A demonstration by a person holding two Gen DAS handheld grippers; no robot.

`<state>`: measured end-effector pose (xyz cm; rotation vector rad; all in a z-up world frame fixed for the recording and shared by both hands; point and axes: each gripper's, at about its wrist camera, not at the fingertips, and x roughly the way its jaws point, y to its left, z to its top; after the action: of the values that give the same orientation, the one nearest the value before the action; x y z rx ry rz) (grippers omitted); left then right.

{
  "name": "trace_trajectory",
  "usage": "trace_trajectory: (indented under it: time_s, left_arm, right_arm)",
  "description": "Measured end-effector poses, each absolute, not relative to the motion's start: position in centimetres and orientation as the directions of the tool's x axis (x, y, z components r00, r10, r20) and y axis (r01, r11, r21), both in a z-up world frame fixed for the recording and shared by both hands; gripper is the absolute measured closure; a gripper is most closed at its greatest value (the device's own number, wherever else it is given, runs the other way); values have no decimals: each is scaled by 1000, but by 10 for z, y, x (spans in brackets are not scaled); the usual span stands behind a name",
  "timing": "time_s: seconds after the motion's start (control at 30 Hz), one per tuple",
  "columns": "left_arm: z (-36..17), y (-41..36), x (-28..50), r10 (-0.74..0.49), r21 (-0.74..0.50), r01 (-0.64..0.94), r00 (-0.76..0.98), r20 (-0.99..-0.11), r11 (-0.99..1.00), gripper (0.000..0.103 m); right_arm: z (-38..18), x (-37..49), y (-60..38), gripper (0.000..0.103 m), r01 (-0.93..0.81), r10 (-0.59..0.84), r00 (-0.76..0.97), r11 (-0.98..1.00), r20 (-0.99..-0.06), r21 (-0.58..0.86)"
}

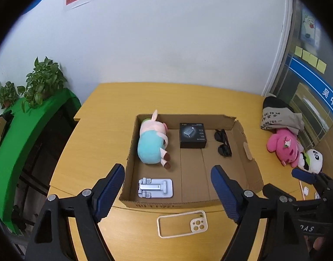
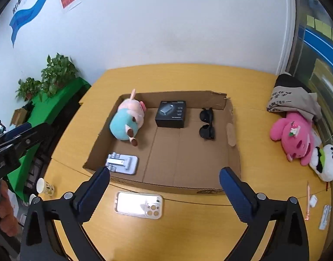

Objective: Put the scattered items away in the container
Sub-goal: 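Carry the phone stand with the left gripper into the box and release, then close the left gripper on the clear phone case rim and lift it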

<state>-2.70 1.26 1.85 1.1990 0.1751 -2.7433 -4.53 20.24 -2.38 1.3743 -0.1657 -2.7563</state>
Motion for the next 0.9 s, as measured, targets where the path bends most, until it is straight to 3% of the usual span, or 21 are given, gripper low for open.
trace_trajectory:
  time_s: [0.27, 0.4, 0.53, 0.67, 0.9]
  left_arm:
    - [-2, 8, -28, -60, -48, 147, -648, -759, -988, 22]
    - [-39, -2, -26, -48, -62, 164, -590, -806, -984, 22]
    - [-93, -11, -23, -66, -28, 180, -494, -867, -983, 22]
    - [-154, -18, -23, -34, -45, 190, -391, -920, -981, 23]
    - [-235, -20, -29, 35, -92, 185, -288, -957, -978, 24]
  right_arm:
    - [-36, -48, 201, 1, -5, -95, -580, -993, -809, 120]
    - [-60, -40, 197, 2, 43, -119, -567, -992, -815, 115]
    - [-123, -32, 186, 4, 85, -133, -430, -991, -893, 107]
    - [-193, -36, 184, 18, 54, -160, -276, -987, -948, 151]
    - [-253, -59, 185, 18, 0, -156, -190, -987, -969, 159]
